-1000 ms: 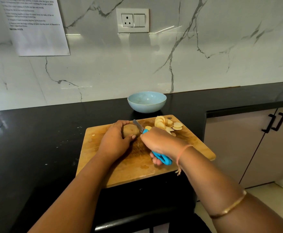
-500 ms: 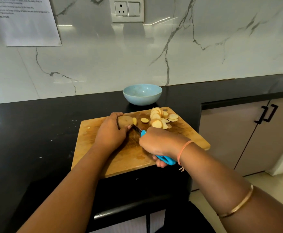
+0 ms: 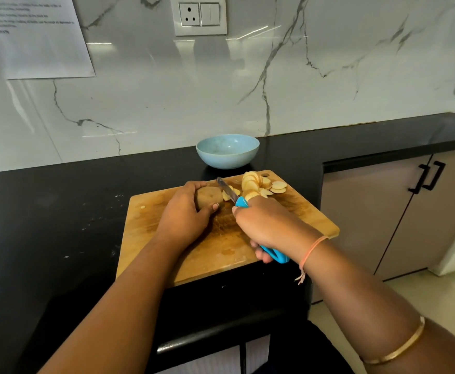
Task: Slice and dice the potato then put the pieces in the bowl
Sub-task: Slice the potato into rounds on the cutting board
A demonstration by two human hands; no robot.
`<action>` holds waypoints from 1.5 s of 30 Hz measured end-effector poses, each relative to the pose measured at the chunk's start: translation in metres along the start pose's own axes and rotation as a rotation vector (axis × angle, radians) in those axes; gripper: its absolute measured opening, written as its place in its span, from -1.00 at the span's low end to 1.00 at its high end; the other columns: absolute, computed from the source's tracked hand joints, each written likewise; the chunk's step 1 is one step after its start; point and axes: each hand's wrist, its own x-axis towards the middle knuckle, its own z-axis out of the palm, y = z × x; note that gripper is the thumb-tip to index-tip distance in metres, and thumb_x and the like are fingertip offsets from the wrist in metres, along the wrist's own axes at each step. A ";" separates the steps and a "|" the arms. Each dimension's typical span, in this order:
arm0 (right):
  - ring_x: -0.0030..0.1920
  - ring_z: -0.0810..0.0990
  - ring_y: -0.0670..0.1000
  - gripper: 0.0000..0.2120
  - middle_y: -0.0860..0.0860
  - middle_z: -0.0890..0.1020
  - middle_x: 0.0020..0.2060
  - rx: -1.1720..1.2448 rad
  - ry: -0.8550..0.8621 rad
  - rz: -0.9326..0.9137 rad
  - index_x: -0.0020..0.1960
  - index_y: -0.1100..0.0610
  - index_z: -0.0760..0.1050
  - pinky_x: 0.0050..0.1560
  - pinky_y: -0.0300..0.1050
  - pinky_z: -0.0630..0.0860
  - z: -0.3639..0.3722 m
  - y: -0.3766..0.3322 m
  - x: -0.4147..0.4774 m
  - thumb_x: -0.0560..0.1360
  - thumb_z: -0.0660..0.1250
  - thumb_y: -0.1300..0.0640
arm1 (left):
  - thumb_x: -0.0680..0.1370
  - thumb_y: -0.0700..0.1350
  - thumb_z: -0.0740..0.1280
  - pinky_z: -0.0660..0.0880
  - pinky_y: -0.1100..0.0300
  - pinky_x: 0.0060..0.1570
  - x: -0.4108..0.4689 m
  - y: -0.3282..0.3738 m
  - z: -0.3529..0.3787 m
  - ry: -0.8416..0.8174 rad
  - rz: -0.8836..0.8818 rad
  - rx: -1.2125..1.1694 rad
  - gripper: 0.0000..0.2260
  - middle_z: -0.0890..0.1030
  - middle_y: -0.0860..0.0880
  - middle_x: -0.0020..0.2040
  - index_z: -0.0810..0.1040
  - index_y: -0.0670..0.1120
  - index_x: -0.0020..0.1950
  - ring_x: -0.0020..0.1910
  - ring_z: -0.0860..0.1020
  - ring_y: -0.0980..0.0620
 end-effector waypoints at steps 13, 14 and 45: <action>-0.45 0.37 -0.03 -0.79 0.09 0.40 -0.32 0.128 -0.089 0.045 -0.03 0.16 0.29 -0.56 -0.32 0.37 -0.002 -0.016 -0.003 0.63 0.11 0.01 | 0.54 -0.05 0.36 0.40 0.31 -0.12 0.001 0.000 -0.002 -0.033 0.029 -0.005 -0.53 0.48 0.01 0.28 0.31 0.02 0.42 0.01 0.44 0.14; -0.44 0.36 -0.03 -0.82 0.10 0.39 -0.31 0.148 -0.092 0.034 0.09 0.17 0.28 -0.53 -0.31 0.37 -0.002 -0.019 -0.002 0.64 0.10 0.05 | 0.54 -0.07 0.36 0.40 0.31 -0.11 0.000 0.000 -0.002 -0.035 0.041 -0.006 -0.53 0.49 0.00 0.27 0.32 0.02 0.41 0.01 0.45 0.13; -0.48 0.42 0.00 -0.66 0.09 0.44 -0.39 0.113 -0.014 -0.068 -0.26 0.13 0.25 -0.39 -0.16 0.44 0.010 -0.001 -0.003 0.62 0.09 -0.02 | 0.56 -0.04 0.32 0.40 0.26 0.03 -0.001 0.003 -0.007 -0.086 -0.024 -0.053 -0.53 0.44 -0.02 0.33 0.29 0.01 0.45 0.05 0.39 0.13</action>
